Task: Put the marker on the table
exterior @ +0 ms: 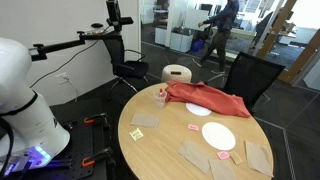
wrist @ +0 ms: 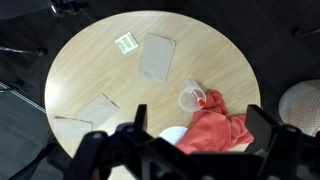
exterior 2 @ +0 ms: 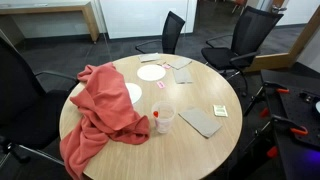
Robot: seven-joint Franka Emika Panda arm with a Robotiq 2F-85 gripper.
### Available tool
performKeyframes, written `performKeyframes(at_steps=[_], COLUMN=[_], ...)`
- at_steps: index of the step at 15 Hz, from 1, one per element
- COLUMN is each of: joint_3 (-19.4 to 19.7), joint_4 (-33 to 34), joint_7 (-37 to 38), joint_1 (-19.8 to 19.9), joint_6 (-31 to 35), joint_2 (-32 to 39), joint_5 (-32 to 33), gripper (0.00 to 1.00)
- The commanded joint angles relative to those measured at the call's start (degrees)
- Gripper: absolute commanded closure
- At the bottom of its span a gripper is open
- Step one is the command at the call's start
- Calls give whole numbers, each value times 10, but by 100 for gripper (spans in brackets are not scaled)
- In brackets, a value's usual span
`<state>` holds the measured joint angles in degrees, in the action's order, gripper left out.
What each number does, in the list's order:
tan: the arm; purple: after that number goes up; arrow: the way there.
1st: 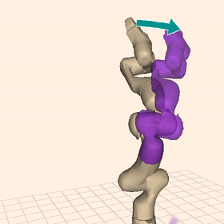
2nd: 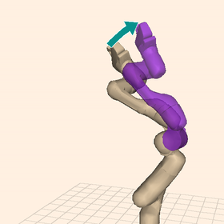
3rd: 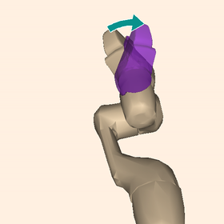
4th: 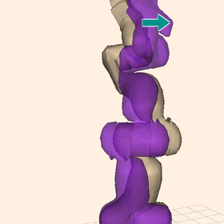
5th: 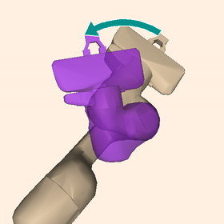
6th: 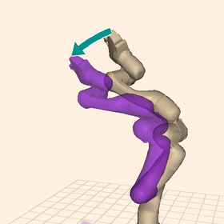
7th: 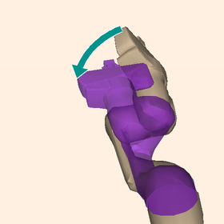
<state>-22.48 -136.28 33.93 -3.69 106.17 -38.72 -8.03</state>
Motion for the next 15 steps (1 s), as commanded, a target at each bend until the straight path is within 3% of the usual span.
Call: performKeyframes(at_steps=[1, 9, 15], joint_3=[7, 9, 54], joint_4=[1, 4, 2], joint_7=[5, -4, -113], joint_1=[-9, -2, -11], joint_6=[-1, 9, 71], joint_2=[3, 17, 67], joint_5=[6, 22, 39], gripper=[0, 0, 0])
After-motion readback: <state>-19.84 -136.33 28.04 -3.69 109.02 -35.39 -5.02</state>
